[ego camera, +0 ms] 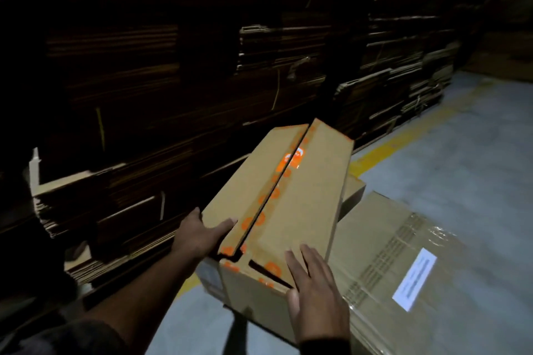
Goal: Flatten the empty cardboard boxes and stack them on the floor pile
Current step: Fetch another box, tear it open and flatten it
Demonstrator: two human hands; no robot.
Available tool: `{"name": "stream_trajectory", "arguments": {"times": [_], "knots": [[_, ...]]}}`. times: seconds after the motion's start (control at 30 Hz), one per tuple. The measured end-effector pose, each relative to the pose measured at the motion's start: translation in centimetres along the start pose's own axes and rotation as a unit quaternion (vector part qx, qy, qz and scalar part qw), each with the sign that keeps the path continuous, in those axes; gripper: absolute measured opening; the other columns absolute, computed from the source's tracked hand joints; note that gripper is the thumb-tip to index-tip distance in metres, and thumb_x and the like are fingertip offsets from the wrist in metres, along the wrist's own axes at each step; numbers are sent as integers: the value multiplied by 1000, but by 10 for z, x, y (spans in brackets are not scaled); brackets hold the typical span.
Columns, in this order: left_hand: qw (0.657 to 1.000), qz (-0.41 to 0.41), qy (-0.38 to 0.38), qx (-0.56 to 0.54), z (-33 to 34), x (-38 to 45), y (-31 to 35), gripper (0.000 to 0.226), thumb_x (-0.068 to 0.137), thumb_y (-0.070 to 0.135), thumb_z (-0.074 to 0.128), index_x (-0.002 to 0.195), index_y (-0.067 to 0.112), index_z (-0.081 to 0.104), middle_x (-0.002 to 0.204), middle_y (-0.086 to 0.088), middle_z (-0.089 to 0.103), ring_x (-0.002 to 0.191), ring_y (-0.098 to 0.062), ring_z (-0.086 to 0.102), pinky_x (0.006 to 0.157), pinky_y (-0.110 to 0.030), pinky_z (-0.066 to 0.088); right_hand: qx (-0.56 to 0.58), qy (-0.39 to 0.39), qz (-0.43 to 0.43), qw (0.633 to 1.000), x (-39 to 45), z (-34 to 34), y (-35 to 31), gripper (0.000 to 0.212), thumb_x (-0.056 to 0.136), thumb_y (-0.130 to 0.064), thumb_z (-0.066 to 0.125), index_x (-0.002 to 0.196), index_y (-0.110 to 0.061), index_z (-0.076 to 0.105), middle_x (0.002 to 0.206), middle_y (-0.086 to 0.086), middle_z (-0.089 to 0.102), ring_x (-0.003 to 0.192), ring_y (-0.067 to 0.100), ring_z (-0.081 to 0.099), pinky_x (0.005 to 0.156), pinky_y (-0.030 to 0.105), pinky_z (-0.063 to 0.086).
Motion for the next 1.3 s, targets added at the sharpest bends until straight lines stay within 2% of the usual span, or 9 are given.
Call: {"name": "stream_trajectory", "arguments": {"times": [0.13, 0.27, 0.37, 0.43, 0.63, 0.87, 1.07, 1.17, 1.3], "knots": [[997, -36, -2, 65, -2, -4, -15, 128, 58, 81, 75, 158, 14, 29, 159, -14, 37, 142, -38, 38, 110, -50, 40, 110, 10, 78, 991, -6, -6, 14, 59, 69, -36, 65, 126, -53, 61, 149, -29, 37, 139, -8, 23, 88, 26, 49], [995, -72, -28, 62, -9, -6, -33, 134, 35, 97, 69, 145, 22, 49, 149, -10, 50, 137, -38, 43, 110, -56, 40, 281, 46, 187, 940, -1, -3, 30, 19, 71, -40, 70, 89, -42, 62, 136, -18, 43, 132, 6, 32, 96, 30, 33], [993, -90, -52, 57, -10, -9, -50, 98, 35, 95, 73, 109, 31, 69, 124, 1, 68, 123, -31, 54, 106, -51, 46, 311, 44, 358, 879, 2, 14, 54, 78, 56, -56, 88, 115, -18, 54, 127, 6, 50, 122, 25, 44, 97, 35, 36], [993, -89, -66, 34, -12, -23, -56, 87, 36, 92, 75, 101, 33, 73, 109, 5, 73, 112, -25, 63, 102, -47, 50, 377, 4, 395, 838, 2, 25, 54, 101, 49, -66, 85, 131, -19, 50, 126, 4, 62, 115, 24, 58, 101, 41, 47], [994, -63, -74, -39, -36, -74, -51, 63, 70, 53, 86, 121, 21, 65, 107, 1, 73, 95, -17, 70, 77, -32, 56, 402, -33, 354, 844, -14, 6, 34, 81, 70, -49, 85, 138, -27, 47, 123, -4, 67, 111, 21, 63, 100, 43, 50], [990, -6, 49, -130, -92, -159, -29, 53, 74, 63, 75, 113, 28, 67, 112, 2, 69, 99, -20, 67, 91, -47, 56, 356, -30, 307, 882, -35, -72, -1, 47, 87, -40, 70, 129, -23, 56, 120, 1, 68, 104, 25, 63, 90, 40, 52], [977, 8, 166, -134, -179, -259, -34, 58, 65, 76, 59, 100, 31, 67, 107, 1, 68, 96, -20, 66, 91, -49, 54, 359, -74, 195, 910, -76, -137, -69, 54, 93, -42, 63, 142, -21, 54, 144, 0, 55, 131, 23, 50, 99, 36, 40], [970, -2, 220, -106, -234, -308, -48, 61, 69, 76, 56, 99, 24, 69, 102, -1, 70, 95, -22, 67, 89, -44, 54, 358, -112, 152, 914, -97, -151, -119, 41, 91, -43, 62, 128, -25, 67, 134, -4, 64, 125, 21, 56, 105, 39, 45], [954, -10, 295, -59, -295, -374, -74, 49, 87, 69, 52, 97, 25, 68, 100, 1, 68, 93, -20, 64, 78, -37, 49, 377, -150, 114, 907, -132, -157, -183, 37, 83, -53, 56, 105, -32, 76, 108, -11, 73, 103, 19, 64, 92, 42, 53]]}}
Point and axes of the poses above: each hand's wrist, its own x-axis towards the middle knuckle, its own z-axis out of the palm, y = z × x, the point moved 5 cm from there along x, towards the middle knuckle
